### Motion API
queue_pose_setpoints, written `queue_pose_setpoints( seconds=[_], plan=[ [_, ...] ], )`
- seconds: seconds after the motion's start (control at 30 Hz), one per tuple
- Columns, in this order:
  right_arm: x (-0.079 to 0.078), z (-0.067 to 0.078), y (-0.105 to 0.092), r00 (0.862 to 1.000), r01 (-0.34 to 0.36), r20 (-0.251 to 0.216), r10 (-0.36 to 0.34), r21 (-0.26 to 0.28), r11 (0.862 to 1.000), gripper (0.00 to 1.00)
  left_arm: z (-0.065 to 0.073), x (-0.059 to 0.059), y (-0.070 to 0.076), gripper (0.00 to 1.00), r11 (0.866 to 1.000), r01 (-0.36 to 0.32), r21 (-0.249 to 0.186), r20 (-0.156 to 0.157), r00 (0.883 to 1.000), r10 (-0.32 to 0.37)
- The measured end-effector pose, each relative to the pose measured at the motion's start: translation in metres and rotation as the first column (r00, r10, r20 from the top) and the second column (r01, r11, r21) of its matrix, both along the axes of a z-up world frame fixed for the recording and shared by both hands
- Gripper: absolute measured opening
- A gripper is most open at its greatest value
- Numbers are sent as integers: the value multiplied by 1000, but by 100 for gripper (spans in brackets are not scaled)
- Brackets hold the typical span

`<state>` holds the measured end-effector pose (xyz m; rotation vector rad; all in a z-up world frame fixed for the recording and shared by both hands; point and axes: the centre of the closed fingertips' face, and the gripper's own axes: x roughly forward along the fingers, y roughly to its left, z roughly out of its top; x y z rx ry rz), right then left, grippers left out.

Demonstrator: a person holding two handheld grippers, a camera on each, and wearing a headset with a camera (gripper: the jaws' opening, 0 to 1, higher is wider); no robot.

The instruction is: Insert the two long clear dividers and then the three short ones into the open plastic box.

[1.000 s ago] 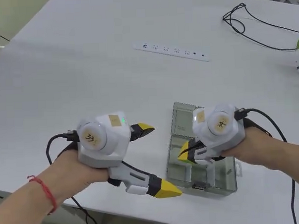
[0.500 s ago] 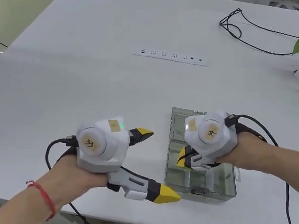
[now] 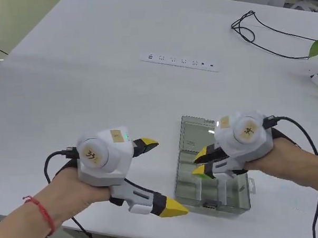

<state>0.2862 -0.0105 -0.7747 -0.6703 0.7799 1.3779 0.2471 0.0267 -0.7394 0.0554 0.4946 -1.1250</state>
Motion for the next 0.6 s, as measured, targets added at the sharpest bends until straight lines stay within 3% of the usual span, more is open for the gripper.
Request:
queue_pose_setpoints(
  seconds=[0.27, 0.6],
  plan=[
    [4, 29, -34, 996, 86, -5, -86, 66, 994, 29, -1, -1, 0, 100, 1000, -1, 4, -2, 1000, 1],
    [1, 36, -78, 990, 138, 10, -138, 52, 989, 36, 0, -1, -1, 100, 1000, 0, 6, -2, 1000, 0]
  ],
)
